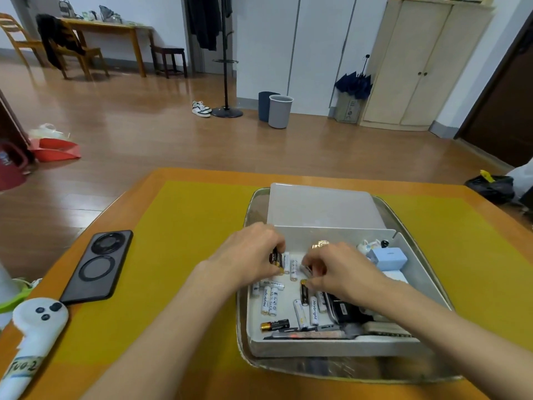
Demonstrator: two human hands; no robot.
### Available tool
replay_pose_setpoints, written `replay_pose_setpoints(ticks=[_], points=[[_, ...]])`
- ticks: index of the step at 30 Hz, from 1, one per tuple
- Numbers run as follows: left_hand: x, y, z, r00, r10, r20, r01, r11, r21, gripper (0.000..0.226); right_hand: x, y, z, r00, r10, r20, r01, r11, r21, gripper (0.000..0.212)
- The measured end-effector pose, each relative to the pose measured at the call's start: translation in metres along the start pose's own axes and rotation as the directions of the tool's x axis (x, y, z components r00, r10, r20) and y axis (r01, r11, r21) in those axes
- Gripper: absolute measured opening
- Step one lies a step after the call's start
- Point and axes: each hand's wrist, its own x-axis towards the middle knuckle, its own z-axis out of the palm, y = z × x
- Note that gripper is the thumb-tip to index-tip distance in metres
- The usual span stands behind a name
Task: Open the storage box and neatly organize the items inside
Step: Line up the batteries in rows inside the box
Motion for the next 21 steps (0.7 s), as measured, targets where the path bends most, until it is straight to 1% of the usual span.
replay_pose_setpoints(ticks=[1,3,5,8,11,16,21], points=[[0.004,0.003,0.004,1.000,0.009,0.026,-0.009,1.000,0.000,0.036,-0.007,0.004,0.001,1.000,-0.022,0.012,0.022,0.999,-0.023,0.030],[0.013,0.008,0.012,0.997,0.012,0.079,-0.014,1.000,0.026,0.039,-0.017,0.010,0.007,0.997,-0.073,0.023,0.075,0.994,-0.076,0.035],[0.023,0.010,0.017,0.994,0.003,0.108,-0.009,0.998,0.061,0.041,-0.020,0.012,0.012,0.994,-0.107,-0.001,0.107,0.990,-0.097,0.038],[0.035,0.010,0.024,0.995,-0.025,0.098,0.014,0.993,0.114,0.036,-0.016,0.010,0.018,0.991,-0.131,-0.020,0.128,0.987,-0.098,0.040],[0.042,0.013,0.033,0.995,-0.045,0.095,0.031,0.989,0.144,0.033,-0.012,0.007,0.022,0.991,-0.132,0.011,0.132,0.986,-0.106,0.044],[0.046,0.012,0.042,0.996,-0.044,0.078,0.030,0.986,0.166,0.038,-0.009,0.006,0.028,0.987,-0.154,0.038,0.158,0.976,-0.151,0.036],[0.045,0.009,0.045,0.996,-0.047,0.079,0.030,0.979,0.200,0.040,-0.010,0.008,0.033,0.986,-0.168,0.016,0.168,0.975,-0.142,0.045]])
